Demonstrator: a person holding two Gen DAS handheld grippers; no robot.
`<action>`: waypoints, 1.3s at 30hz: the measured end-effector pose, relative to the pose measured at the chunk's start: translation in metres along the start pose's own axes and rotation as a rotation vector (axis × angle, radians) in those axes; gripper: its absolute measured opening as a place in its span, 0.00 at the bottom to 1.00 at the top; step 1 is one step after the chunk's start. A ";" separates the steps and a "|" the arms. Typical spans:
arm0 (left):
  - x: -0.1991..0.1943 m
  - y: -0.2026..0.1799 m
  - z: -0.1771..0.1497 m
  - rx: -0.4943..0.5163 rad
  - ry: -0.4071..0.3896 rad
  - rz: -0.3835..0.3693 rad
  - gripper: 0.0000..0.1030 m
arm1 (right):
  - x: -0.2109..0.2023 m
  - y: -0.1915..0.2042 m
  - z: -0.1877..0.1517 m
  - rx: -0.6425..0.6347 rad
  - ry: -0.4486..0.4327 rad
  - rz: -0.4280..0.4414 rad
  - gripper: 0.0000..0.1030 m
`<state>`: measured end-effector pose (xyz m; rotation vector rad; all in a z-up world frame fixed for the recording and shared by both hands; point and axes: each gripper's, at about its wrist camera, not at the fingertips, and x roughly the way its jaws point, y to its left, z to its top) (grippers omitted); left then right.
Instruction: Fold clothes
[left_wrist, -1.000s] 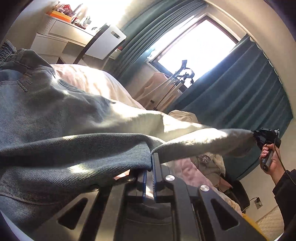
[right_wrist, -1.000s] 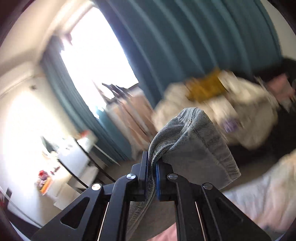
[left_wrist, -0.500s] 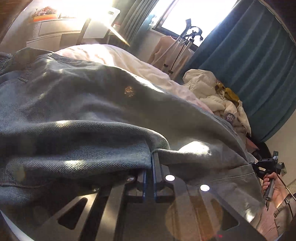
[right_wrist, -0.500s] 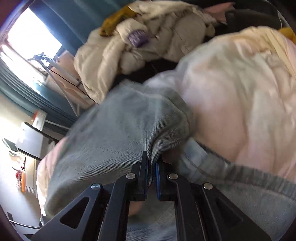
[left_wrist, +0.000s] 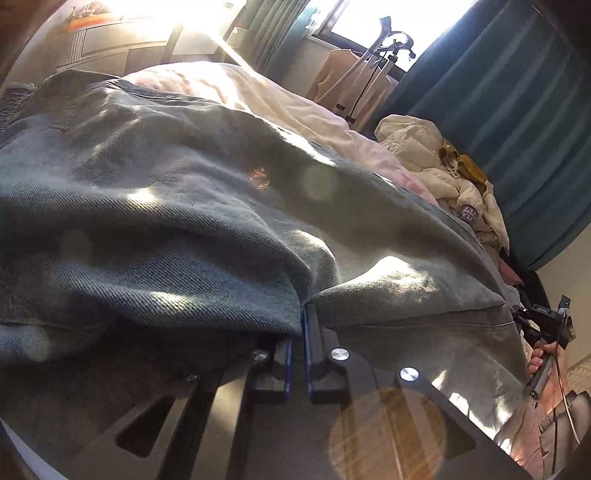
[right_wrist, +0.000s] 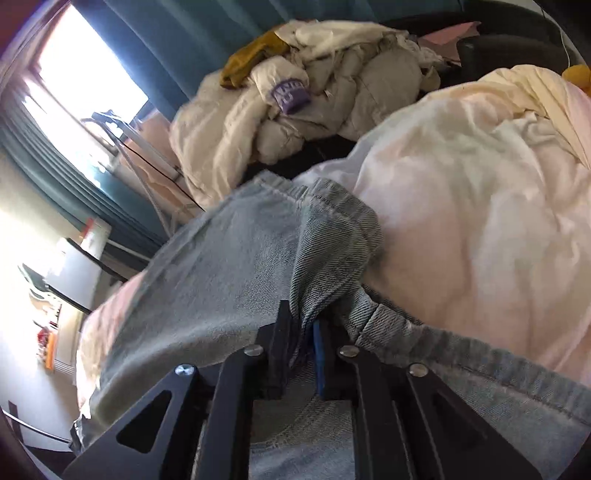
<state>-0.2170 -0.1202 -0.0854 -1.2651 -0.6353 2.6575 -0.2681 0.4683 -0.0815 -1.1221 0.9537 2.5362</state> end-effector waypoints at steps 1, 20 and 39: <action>-0.002 -0.001 -0.001 0.005 -0.004 0.001 0.05 | -0.006 0.001 0.000 -0.040 -0.010 -0.005 0.20; -0.003 -0.007 -0.003 0.043 -0.019 0.055 0.05 | -0.027 0.013 -0.014 -0.484 0.041 -0.254 0.11; -0.004 -0.007 -0.003 0.029 -0.018 0.054 0.09 | -0.077 0.000 -0.039 -0.241 -0.107 -0.276 0.17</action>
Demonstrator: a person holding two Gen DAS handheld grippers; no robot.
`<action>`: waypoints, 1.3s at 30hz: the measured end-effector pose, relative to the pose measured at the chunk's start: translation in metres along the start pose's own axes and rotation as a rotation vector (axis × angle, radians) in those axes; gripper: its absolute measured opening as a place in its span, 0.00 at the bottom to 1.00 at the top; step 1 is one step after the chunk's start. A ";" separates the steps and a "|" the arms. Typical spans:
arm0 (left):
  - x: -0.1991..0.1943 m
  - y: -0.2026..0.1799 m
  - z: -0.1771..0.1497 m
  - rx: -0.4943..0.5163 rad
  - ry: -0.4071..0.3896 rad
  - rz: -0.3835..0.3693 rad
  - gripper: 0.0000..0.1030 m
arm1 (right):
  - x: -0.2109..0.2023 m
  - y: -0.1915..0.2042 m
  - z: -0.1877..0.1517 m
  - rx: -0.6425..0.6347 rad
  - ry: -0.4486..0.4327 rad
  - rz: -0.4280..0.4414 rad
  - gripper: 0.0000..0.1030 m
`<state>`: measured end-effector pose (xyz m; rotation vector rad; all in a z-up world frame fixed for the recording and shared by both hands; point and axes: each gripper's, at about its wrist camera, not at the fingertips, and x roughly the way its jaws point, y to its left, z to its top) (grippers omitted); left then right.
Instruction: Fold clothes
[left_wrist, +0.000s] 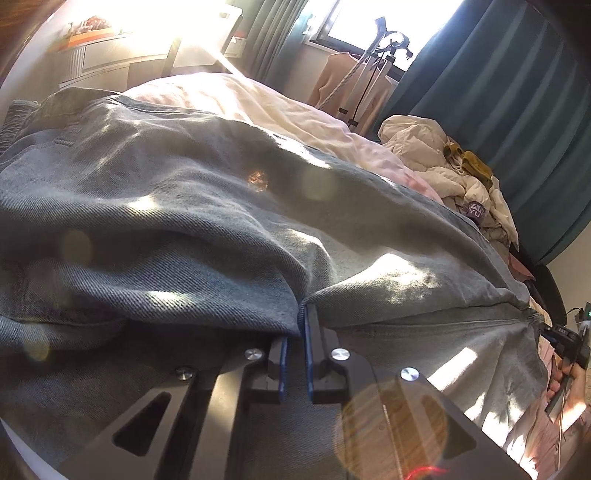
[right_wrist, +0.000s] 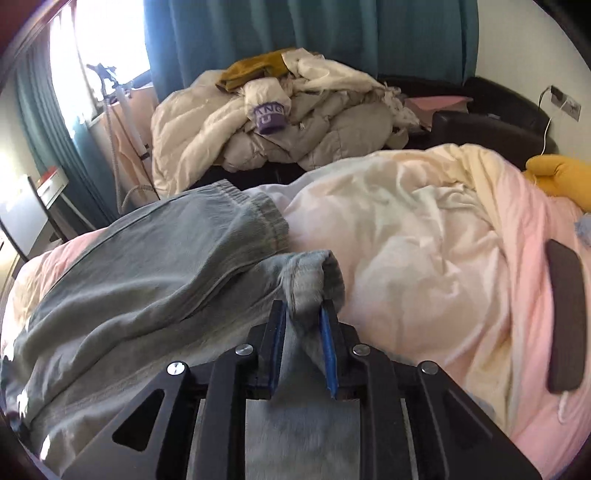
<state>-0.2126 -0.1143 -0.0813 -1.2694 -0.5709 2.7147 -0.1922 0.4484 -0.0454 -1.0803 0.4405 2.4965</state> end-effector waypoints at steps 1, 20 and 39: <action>0.000 0.001 0.000 -0.008 0.000 0.002 0.10 | -0.012 -0.001 -0.007 0.012 -0.009 0.014 0.17; -0.091 0.017 -0.008 -0.157 -0.120 -0.082 0.51 | -0.063 -0.100 -0.097 0.657 0.180 0.348 0.27; -0.283 0.188 -0.040 -0.481 -0.215 -0.013 0.80 | -0.029 -0.135 -0.084 0.622 0.126 0.345 0.34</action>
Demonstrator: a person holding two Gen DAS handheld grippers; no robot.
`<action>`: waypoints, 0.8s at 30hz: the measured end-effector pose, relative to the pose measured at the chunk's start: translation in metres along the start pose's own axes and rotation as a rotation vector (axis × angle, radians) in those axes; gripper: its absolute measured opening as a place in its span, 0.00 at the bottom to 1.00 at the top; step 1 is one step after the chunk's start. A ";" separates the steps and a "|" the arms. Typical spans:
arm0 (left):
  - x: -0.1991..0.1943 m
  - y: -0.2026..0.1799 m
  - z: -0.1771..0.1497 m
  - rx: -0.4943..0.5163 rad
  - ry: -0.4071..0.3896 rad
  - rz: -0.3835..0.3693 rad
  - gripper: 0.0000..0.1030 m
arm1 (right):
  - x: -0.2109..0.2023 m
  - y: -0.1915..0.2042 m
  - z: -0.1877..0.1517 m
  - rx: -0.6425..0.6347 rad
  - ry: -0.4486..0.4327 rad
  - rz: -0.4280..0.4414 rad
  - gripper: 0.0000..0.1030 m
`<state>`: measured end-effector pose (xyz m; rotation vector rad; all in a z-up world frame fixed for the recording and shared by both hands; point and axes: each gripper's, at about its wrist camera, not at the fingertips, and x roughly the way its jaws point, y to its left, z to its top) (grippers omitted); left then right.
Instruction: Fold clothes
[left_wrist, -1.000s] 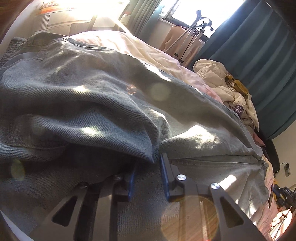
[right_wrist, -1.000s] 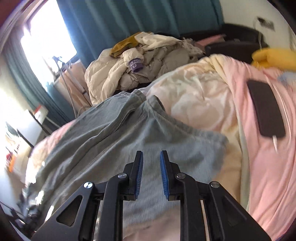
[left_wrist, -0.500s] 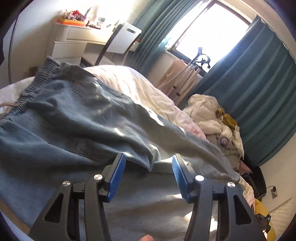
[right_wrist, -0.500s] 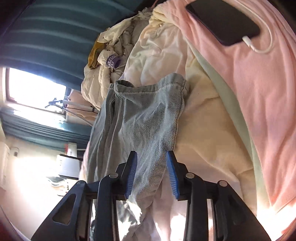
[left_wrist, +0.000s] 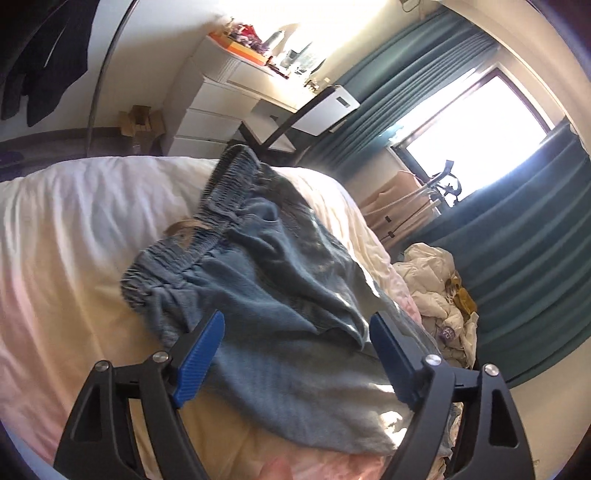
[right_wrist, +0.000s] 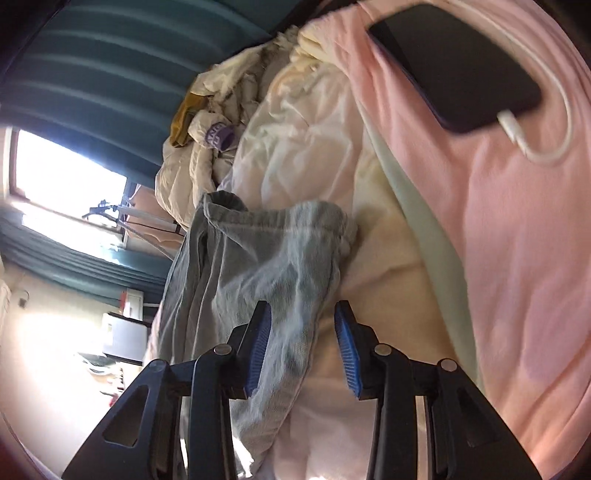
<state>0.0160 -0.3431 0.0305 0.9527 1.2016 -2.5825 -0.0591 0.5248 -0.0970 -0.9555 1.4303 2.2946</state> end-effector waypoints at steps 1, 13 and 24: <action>-0.002 0.013 -0.001 -0.037 0.007 -0.004 0.80 | 0.000 0.005 0.000 -0.035 -0.010 -0.003 0.34; 0.041 0.104 -0.026 -0.394 0.139 -0.151 0.80 | -0.019 0.028 0.002 -0.095 -0.143 0.015 0.05; 0.075 0.081 -0.022 -0.300 0.147 -0.078 0.11 | -0.023 0.017 0.002 -0.019 -0.149 -0.020 0.04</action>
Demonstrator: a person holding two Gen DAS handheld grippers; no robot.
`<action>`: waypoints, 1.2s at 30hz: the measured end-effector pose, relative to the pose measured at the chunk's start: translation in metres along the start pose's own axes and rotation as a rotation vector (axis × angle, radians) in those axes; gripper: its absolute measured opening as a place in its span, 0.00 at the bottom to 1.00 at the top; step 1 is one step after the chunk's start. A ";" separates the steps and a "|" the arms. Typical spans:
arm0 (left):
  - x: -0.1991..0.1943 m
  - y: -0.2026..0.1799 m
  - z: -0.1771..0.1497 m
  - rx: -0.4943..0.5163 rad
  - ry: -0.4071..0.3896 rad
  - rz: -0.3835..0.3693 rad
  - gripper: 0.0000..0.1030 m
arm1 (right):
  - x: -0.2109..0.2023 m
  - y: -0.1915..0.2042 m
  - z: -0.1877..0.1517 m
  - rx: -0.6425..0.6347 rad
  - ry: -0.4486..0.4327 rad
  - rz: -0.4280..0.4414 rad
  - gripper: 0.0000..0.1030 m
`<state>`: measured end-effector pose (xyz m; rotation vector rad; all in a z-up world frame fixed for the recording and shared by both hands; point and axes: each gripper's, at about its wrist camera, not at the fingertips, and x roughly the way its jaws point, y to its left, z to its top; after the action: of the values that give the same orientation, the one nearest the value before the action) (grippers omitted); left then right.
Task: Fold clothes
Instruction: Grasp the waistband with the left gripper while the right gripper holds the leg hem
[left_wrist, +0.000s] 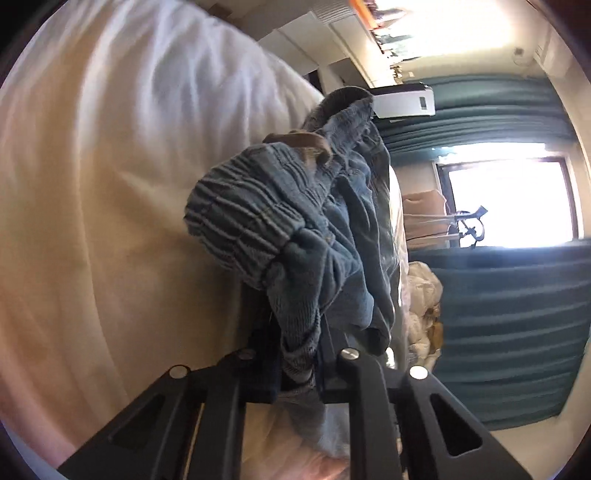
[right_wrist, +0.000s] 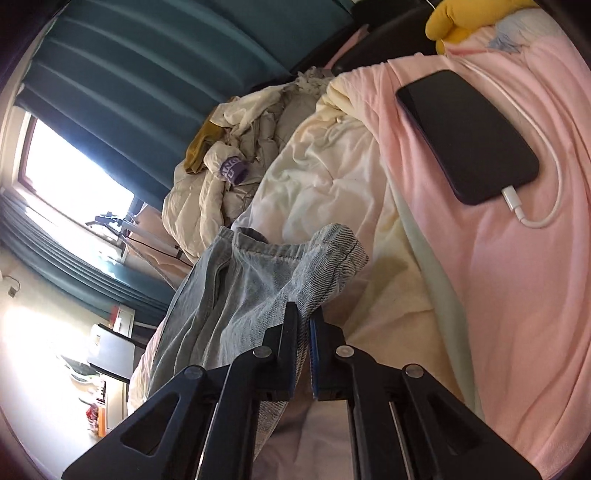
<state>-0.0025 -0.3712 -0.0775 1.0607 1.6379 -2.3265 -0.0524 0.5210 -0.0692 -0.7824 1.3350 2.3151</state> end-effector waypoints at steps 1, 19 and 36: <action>-0.003 -0.008 0.002 0.027 -0.007 -0.003 0.10 | -0.002 0.004 0.002 0.000 -0.001 0.008 0.03; 0.121 -0.180 0.149 0.075 -0.088 0.123 0.09 | 0.121 0.230 0.088 -0.191 -0.049 -0.029 0.02; 0.269 -0.199 0.207 0.197 -0.009 0.372 0.11 | 0.348 0.250 0.083 -0.471 0.153 -0.226 0.04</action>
<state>-0.3940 -0.3870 -0.0429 1.2626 1.1062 -2.2634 -0.4869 0.4809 -0.0833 -1.2040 0.7032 2.4458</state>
